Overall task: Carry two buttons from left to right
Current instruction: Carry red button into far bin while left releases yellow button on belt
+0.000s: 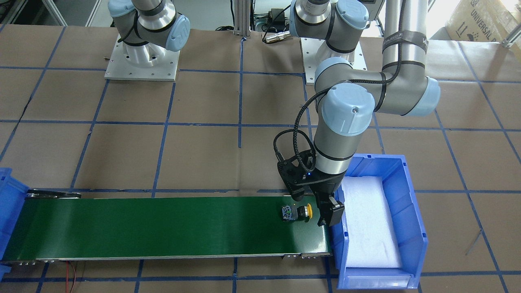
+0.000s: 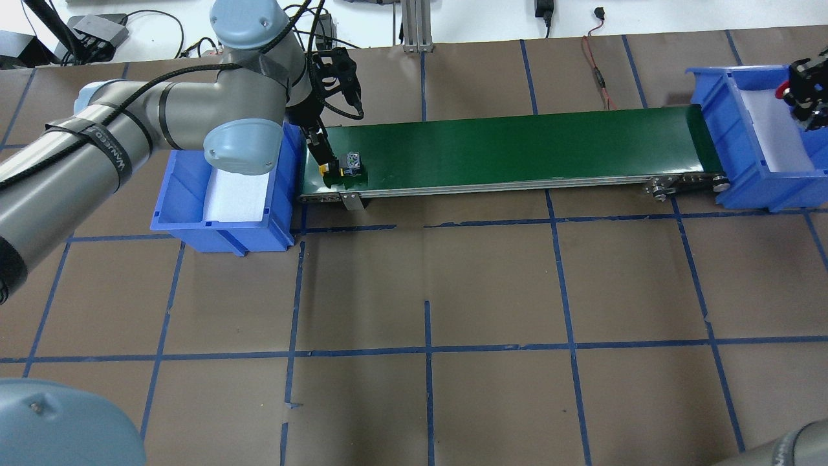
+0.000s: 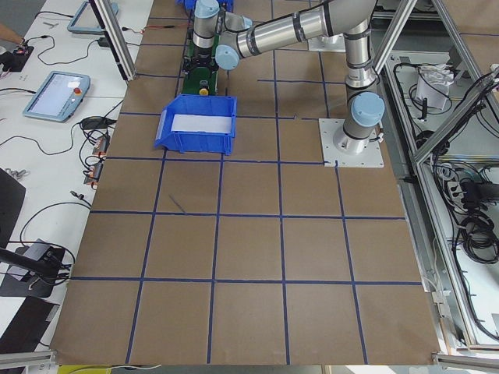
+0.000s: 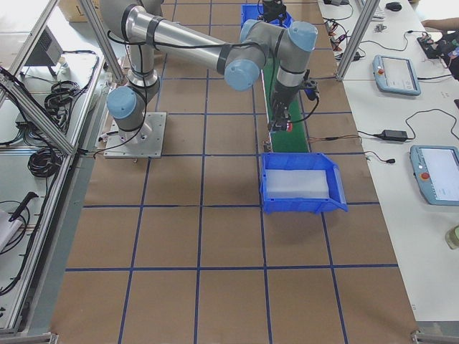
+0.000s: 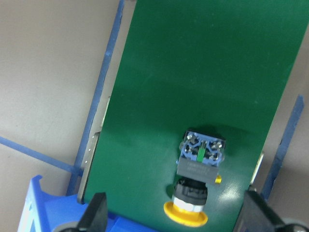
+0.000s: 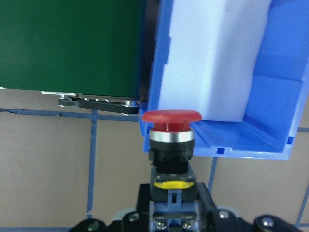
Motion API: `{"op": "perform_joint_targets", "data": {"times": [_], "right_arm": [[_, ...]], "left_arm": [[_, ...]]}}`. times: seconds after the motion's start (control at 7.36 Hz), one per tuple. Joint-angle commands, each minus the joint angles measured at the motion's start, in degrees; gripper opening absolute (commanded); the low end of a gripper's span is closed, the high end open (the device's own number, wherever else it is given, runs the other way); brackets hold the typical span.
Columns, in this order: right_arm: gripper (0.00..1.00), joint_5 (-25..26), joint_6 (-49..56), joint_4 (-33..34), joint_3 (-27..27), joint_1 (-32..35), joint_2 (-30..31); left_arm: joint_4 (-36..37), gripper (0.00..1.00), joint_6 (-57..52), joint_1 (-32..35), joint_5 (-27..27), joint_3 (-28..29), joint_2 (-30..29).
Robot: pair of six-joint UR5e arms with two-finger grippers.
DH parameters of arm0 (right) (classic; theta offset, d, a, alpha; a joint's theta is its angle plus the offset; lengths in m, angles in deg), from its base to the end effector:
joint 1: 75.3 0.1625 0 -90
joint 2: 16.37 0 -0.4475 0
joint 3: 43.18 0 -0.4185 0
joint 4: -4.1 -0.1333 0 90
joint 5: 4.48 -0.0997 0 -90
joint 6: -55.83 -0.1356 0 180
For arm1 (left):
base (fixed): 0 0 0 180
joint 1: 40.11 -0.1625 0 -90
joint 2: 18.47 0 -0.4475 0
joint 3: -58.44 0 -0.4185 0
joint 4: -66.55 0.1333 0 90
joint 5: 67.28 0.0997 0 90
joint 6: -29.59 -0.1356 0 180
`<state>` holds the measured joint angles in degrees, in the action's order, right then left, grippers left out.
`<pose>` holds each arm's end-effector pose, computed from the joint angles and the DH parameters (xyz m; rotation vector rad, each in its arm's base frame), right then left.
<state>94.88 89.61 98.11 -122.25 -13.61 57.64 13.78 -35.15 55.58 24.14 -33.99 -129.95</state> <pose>-0.2043 -0.6139 0.4202 0.1458 -3.0038 -0.1506 -0.1962 -0.6585 0.3004 1.7219 2.4471 -0.2857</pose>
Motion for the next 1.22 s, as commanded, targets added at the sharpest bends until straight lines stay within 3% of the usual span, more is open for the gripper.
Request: {"op": "perform_joint_targets", "data": {"times": [0.0, 0.27, 0.68, 0.82, 1.09], "right_arm": [[0.08, -1.0, 2.6, 0.8, 0.0, -7.1, -2.9], [0.07, -1.2, 2.4, 3.5, -0.6, -8.6, -7.1], [0.07, -1.3, 1.9, 9.7, -1.7, -8.4, -12.0], [0.07, -1.5, 1.5, 10.6, -1.6, -8.0, -12.2], [0.07, -1.5, 1.1, 11.3, -0.8, -7.9, -13.8]], "left_arm": [[-2.9, 1.0, 0.3, -5.6, 0.1, -1.0, 4.0], [-3.0, 1.0, 5.8, -8.1, 0.5, -1.3, 5.3], [-7.3, 1.0, 34.8, -9.0, -0.2, -1.3, 11.4], [-10.8, 1.0, 42.8, -9.2, 0.0, -1.8, 13.6], [-25.0, 1.0, 50.5, -11.5, -0.2, -1.8, 19.6]]}}
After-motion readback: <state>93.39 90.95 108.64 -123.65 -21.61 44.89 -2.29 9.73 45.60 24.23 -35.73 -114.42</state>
